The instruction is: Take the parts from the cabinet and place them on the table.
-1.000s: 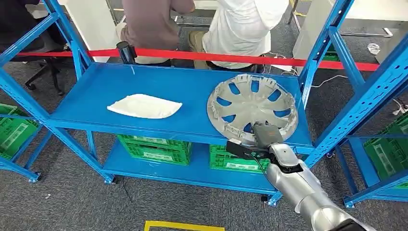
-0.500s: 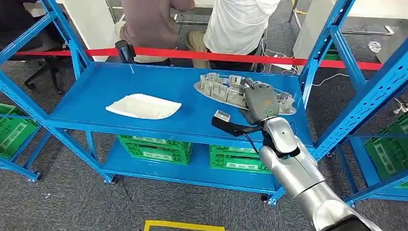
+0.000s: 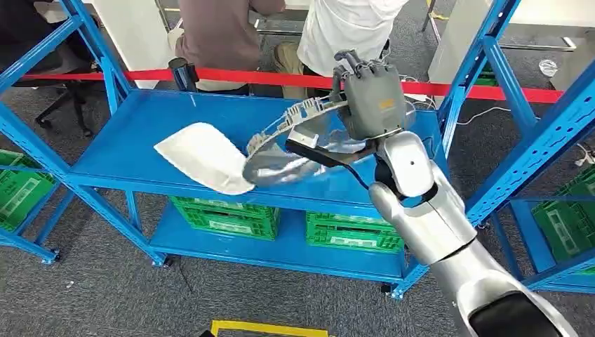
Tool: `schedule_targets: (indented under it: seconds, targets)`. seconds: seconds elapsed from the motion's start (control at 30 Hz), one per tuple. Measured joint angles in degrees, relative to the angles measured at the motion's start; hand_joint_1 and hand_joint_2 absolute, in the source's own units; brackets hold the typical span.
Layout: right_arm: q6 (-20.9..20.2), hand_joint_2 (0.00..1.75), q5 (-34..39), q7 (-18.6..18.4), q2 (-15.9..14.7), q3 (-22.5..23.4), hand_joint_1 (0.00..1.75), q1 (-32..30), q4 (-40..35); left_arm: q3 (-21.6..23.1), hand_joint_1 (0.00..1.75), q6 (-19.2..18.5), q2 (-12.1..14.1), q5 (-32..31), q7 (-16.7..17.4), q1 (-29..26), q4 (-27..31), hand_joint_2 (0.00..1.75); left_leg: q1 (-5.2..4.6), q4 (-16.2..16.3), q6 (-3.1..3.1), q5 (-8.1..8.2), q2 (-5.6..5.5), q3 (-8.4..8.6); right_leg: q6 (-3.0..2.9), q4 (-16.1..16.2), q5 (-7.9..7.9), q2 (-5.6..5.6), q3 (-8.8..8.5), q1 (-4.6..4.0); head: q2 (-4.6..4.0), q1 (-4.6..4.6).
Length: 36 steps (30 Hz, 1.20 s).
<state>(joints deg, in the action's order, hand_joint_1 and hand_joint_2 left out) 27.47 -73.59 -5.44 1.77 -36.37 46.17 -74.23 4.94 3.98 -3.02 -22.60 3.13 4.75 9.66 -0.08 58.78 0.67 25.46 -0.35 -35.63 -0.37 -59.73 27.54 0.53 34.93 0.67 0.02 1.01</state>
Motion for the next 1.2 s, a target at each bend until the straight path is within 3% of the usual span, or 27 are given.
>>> schedule_targets:
  seconds: [0.47, 1.17, 1.2]
  targets:
    - [1.9, 1.75, -0.3, 2.1, 1.3, -5.3, 1.75, 2.0, -7.7, 0.0, 0.00, 0.0, -0.3, -0.5, -0.1, 0.6, 0.1, 0.00, 0.00, 0.0, 0.00, 0.01, 0.02, 0.01, 0.01, 0.0, 0.03, 0.00, 0.01, 0.00, 0.00, 0.00]
    - [2.8, 1.75, 2.0, 2.6, 1.0, -9.1, 1.75, 2.8, -8.1, 0.0, 0.00, 0.2, -0.5, -0.2, 0.5, 0.6, 0.0, 0.00, 0.00, 0.0, 0.00, 0.03, 0.01, 0.00, 0.01, 0.0, 0.03, 0.00, 0.01, 0.00, 0.00, 0.00]
    - [2.9, 1.75, 2.2, 2.8, 1.0, -9.2, 1.75, 2.9, -8.1, 0.0, 0.00, 0.3, -0.5, -0.2, 0.5, 0.6, 0.0, 1.75, 0.00, 0.0, 0.00, 0.03, 0.01, 0.00, 0.01, 0.0, 0.03, 0.00, 0.00, 0.00, 0.00, 0.00]
